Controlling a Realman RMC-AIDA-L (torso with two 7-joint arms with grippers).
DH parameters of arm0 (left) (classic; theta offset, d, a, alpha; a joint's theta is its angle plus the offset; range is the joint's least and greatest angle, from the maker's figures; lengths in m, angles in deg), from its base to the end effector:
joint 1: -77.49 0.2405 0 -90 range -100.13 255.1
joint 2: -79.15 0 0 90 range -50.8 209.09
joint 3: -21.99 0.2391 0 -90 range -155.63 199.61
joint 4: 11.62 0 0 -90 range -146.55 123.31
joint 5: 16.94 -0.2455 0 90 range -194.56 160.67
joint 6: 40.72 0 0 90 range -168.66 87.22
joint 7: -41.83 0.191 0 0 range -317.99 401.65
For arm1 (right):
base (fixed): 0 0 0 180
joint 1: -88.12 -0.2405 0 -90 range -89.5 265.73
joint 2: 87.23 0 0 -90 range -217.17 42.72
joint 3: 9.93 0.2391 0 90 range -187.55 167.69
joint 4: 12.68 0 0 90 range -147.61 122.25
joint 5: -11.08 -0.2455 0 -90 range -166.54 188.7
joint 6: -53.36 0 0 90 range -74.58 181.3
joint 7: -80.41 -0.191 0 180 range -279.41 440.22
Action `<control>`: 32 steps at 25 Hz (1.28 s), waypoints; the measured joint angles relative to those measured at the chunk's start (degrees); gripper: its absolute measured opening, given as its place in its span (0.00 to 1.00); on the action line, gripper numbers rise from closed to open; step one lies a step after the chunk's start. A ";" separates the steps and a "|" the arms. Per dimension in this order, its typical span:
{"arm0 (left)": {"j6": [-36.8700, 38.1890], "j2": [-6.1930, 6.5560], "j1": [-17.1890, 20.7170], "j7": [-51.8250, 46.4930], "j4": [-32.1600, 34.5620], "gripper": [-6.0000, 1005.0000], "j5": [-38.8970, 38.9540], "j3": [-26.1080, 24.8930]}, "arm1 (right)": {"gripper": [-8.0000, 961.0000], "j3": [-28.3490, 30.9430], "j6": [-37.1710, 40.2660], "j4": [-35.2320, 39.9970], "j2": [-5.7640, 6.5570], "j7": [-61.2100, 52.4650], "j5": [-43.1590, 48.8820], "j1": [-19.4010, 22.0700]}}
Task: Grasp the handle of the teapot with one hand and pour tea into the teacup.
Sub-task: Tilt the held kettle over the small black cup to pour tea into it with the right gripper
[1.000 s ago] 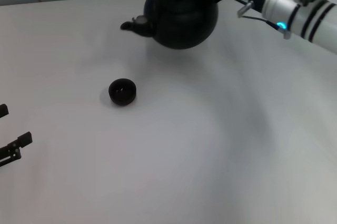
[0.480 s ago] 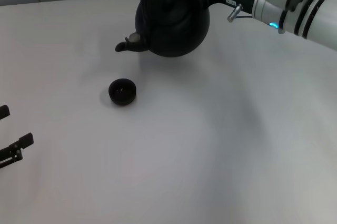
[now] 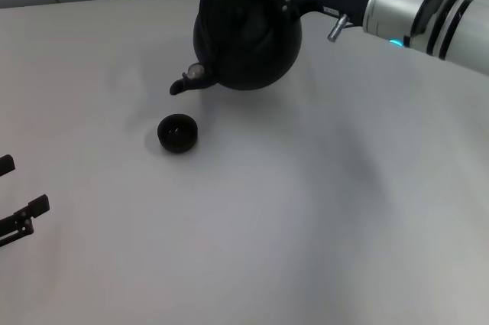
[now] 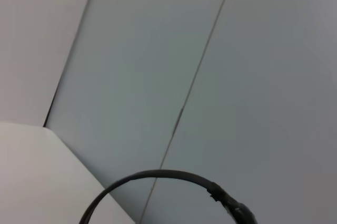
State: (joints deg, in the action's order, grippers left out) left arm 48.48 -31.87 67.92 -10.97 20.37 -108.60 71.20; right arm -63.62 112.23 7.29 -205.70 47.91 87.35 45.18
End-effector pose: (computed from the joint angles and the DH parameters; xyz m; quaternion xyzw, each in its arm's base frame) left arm -0.3580 0.2842 0.0206 -0.9158 -0.1571 -0.2409 0.2805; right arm 0.1921 0.4768 -0.0537 -0.8931 -0.0219 0.2296 0.3862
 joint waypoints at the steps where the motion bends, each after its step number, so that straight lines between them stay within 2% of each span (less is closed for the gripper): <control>1: 0.00 0.00 0.02 0.00 0.00 0.82 0.00 0.00 | 0.09 -0.12 -0.07 0.10 0.00 0.20 0.28 0.00; 32: -0.44 -0.34 -0.27 -0.28 0.00 0.82 0.22 0.01 | 0.09 -0.81 -0.88 0.08 -0.52 10.26 1.91 -0.83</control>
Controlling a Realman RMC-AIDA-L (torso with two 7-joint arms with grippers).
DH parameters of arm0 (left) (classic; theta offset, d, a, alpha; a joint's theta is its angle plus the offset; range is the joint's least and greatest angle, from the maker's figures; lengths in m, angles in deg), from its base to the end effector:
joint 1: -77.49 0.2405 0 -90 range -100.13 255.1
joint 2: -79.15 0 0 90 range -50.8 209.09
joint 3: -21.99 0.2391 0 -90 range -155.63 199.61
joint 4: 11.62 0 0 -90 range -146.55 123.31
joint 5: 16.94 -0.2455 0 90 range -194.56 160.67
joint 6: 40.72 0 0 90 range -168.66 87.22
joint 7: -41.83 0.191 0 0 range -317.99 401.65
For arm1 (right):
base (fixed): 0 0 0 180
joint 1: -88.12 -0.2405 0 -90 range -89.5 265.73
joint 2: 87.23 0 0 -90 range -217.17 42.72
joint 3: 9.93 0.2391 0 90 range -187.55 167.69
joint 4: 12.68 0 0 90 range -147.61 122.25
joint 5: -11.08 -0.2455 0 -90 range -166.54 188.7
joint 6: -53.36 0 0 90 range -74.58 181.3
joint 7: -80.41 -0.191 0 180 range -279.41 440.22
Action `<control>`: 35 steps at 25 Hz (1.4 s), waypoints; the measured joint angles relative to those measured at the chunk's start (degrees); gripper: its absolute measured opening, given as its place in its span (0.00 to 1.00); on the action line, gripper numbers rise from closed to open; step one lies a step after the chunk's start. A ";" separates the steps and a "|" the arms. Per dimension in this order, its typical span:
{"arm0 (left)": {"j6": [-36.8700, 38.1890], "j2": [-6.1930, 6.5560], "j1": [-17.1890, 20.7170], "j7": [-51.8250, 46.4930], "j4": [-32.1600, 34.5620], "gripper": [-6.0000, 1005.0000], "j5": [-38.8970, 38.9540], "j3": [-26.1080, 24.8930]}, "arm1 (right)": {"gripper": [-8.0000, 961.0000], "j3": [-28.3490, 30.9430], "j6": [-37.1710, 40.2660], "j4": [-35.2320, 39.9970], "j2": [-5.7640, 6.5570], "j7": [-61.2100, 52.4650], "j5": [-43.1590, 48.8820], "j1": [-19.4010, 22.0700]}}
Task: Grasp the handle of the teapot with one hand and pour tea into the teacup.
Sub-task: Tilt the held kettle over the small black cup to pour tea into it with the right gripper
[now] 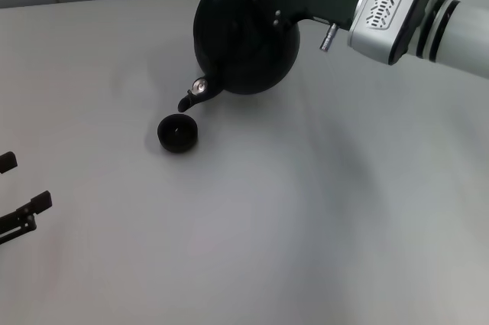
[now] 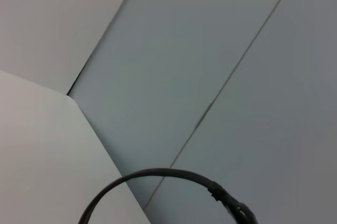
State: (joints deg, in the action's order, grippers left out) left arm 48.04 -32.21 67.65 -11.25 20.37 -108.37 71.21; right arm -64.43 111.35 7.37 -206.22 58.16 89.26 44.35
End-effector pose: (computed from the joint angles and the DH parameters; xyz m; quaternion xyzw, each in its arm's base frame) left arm -0.3563 0.2869 0.0187 -0.9142 -0.1594 -0.2435 0.2822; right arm 0.1867 0.4755 -0.0644 -0.8949 -0.1153 0.1827 0.3904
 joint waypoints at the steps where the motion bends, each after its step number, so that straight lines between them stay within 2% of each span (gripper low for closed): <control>1: 0.00 0.00 -0.04 -0.01 0.00 0.82 0.02 0.00 | 0.09 -0.03 0.01 -0.01 -0.02 0.16 0.00 -0.05; 35: -0.26 -0.37 -0.05 0.20 0.00 0.82 0.21 0.00 | 0.09 -2.89 0.01 0.16 -0.27 2.75 -0.29 -1.04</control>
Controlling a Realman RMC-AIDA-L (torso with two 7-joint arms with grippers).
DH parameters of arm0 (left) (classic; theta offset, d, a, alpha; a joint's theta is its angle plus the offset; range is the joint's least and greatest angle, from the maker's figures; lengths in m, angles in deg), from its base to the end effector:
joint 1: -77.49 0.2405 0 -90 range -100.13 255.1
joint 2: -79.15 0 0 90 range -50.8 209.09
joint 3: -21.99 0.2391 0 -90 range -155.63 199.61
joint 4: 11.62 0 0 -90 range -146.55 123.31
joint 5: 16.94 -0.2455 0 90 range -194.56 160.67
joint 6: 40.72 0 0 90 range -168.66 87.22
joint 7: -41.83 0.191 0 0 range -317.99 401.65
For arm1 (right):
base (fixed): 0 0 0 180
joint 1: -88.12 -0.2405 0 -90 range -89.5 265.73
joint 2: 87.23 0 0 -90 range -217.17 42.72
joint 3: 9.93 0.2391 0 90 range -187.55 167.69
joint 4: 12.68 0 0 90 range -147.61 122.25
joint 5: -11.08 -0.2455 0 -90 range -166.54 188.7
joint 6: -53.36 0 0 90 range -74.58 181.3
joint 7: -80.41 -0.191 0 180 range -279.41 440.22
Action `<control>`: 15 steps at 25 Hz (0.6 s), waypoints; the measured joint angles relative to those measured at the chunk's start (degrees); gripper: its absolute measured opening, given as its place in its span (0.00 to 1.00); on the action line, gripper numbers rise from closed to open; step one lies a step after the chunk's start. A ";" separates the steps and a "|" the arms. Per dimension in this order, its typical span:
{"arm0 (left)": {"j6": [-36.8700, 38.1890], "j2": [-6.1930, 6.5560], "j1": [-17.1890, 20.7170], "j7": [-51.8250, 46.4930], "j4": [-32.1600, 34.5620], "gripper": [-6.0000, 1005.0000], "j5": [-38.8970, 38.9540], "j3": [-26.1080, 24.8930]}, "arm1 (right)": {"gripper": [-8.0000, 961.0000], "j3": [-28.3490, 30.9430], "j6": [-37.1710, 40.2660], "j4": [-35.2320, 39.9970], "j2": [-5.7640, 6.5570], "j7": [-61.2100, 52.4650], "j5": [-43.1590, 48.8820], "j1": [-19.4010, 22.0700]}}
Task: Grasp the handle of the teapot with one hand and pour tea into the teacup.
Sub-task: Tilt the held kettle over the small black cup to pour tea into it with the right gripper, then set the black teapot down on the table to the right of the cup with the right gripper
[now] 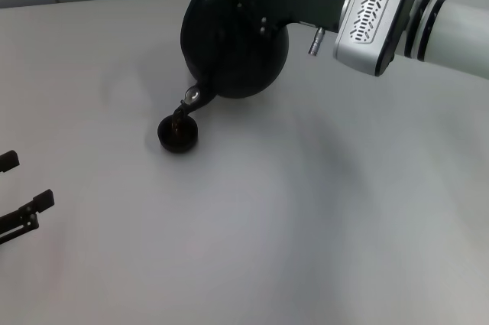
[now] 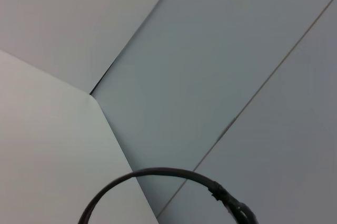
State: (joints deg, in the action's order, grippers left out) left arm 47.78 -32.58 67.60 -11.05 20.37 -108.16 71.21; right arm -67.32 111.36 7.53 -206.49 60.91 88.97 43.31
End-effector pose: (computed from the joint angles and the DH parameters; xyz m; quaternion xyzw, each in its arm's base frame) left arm -0.3551 0.2878 0.0167 -0.9130 -0.1591 -0.2455 0.2841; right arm 0.1740 0.4732 -0.0747 -0.8966 -0.1580 0.1735 0.3755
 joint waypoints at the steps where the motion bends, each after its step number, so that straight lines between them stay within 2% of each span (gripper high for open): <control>1: 0.00 0.00 0.04 0.00 0.00 0.82 0.00 0.00 | 0.09 0.00 0.00 0.00 0.00 0.00 0.00 0.00; 7: 0.00 0.01 0.19 0.05 0.00 0.82 0.01 -0.01 | 0.09 1.33 -0.17 -0.15 0.18 -7.91 -0.20 0.69; 13: 0.20 0.03 0.05 0.06 0.00 0.82 -0.18 -0.66 | 0.09 5.22 0.27 0.31 0.62 -17.99 -0.28 2.39; 15: 0.21 0.03 -0.03 0.06 0.00 0.82 -0.24 -0.67 | 0.09 8.20 0.92 0.29 0.69 -21.60 -0.29 3.59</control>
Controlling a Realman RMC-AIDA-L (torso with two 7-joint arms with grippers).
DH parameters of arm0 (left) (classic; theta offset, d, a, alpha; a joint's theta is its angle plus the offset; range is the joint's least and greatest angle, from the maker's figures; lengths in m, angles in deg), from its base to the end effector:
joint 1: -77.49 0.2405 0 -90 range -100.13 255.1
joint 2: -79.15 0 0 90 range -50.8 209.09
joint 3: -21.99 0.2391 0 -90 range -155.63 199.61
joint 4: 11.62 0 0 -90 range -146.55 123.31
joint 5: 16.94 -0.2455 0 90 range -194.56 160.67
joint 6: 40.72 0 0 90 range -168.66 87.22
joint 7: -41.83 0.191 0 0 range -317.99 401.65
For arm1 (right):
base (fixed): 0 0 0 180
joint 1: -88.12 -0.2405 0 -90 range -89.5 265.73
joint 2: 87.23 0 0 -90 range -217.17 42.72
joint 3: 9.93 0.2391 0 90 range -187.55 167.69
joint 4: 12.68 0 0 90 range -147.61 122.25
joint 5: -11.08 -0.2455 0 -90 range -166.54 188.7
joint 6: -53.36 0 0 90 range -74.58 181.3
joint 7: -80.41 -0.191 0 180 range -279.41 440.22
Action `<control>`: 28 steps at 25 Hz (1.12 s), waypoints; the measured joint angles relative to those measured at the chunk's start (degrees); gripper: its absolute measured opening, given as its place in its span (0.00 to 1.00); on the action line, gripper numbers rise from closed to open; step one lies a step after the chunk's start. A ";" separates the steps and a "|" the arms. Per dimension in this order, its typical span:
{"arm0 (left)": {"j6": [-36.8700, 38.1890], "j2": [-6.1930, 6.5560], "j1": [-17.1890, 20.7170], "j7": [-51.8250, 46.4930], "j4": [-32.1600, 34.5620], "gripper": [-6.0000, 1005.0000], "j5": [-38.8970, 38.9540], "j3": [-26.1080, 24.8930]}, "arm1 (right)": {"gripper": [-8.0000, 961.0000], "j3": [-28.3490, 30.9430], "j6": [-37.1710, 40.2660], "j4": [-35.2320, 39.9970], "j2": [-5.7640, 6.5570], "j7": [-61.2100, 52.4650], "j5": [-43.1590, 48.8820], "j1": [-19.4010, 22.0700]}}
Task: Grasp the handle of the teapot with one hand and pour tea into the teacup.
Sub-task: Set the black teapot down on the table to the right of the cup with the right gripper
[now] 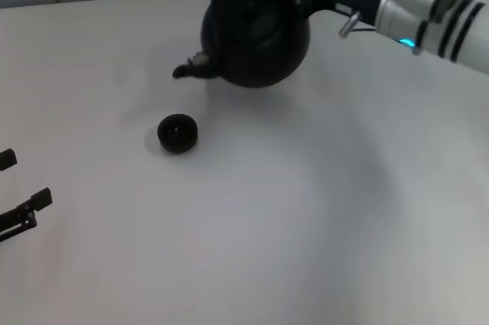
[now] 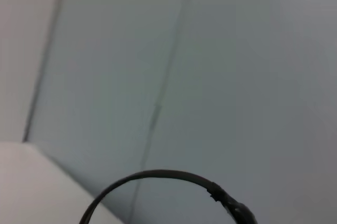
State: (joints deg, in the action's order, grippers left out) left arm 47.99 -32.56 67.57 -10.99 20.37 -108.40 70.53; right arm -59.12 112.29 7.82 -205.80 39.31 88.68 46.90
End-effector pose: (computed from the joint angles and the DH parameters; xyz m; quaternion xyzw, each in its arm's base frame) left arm -0.3556 0.2880 0.0187 -0.9120 -0.1587 -0.2463 0.2870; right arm 0.2100 0.4771 -0.0402 -0.8788 0.0686 0.2608 0.3938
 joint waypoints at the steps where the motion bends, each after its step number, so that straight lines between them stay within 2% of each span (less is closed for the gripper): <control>1: 0.02 0.00 -0.09 0.00 0.00 0.82 -0.06 -0.02 | 0.09 0.00 0.00 0.00 0.00 0.00 0.00 0.00; 5: 0.11 0.05 -0.20 0.00 0.00 0.82 -0.10 -0.03 | 0.09 4.15 2.27 -0.34 -0.01 -4.26 0.00 2.45; 13: 0.14 0.28 -0.38 0.00 0.00 0.82 -0.13 -0.03 | 0.09 8.15 4.16 -0.75 -0.29 -5.22 -0.11 5.86; 20: 0.25 0.42 -0.71 0.00 0.00 0.82 -0.13 0.15 | 0.09 9.12 5.21 -1.25 -0.38 -4.83 -0.17 8.43; 28: 0.25 0.44 -1.05 -0.01 0.00 0.82 -0.13 0.29 | 0.09 9.40 4.67 -3.87 -0.43 -1.39 -0.18 9.12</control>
State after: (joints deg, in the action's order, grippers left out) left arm 48.24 -32.11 66.52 -10.99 20.37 -108.53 70.82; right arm -49.72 116.95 3.95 -206.23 37.92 88.50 56.01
